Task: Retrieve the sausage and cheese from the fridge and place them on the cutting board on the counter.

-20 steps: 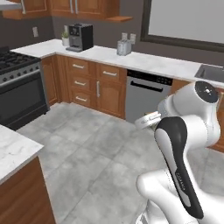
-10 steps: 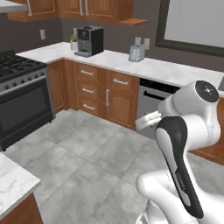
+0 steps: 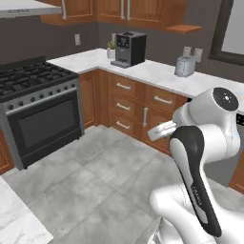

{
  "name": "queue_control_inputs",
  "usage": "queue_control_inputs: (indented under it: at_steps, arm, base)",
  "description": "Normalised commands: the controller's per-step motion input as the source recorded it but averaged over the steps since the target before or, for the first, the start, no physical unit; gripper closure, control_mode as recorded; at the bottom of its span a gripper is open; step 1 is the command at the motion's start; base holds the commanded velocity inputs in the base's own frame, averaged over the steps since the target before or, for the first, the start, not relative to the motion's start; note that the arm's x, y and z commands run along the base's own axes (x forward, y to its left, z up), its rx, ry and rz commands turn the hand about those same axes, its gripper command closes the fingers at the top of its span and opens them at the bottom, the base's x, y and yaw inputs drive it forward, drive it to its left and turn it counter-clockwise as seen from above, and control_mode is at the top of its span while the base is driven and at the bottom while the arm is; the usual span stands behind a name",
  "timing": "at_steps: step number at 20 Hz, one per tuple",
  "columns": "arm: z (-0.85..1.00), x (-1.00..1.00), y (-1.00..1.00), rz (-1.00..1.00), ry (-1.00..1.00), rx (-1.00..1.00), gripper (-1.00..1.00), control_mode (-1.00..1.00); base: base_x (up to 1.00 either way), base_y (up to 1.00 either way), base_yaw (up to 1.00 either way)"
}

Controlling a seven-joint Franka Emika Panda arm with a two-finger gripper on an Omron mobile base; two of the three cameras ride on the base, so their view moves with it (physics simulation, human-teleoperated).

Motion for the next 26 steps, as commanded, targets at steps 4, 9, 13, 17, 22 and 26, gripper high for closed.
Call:
queue_control_inputs:
  at_steps: [4,9,13,17,22,26]
  arm:
    - [0.0,0.0,0.0,0.0,0.0,0.0,1.0,1.0]
    - [0.0,0.0,0.0,0.0,0.0,0.0,1.0,1.0]
    - [0.0,0.0,0.0,0.0,0.0,0.0,1.0,1.0]
    - [0.0,0.0,0.0,0.0,0.0,0.0,1.0,1.0]
    - [0.0,0.0,0.0,0.0,0.0,0.0,1.0,1.0]
    - [0.0,0.0,0.0,0.0,0.0,0.0,1.0,1.0]
  base:
    - [0.89,0.02,0.34]
    - [0.9,0.02,0.31]
    - [0.9,0.02,0.32]
    - [0.88,0.01,0.34]
    - [0.84,0.0,0.38]
    - [0.83,0.0,0.4]
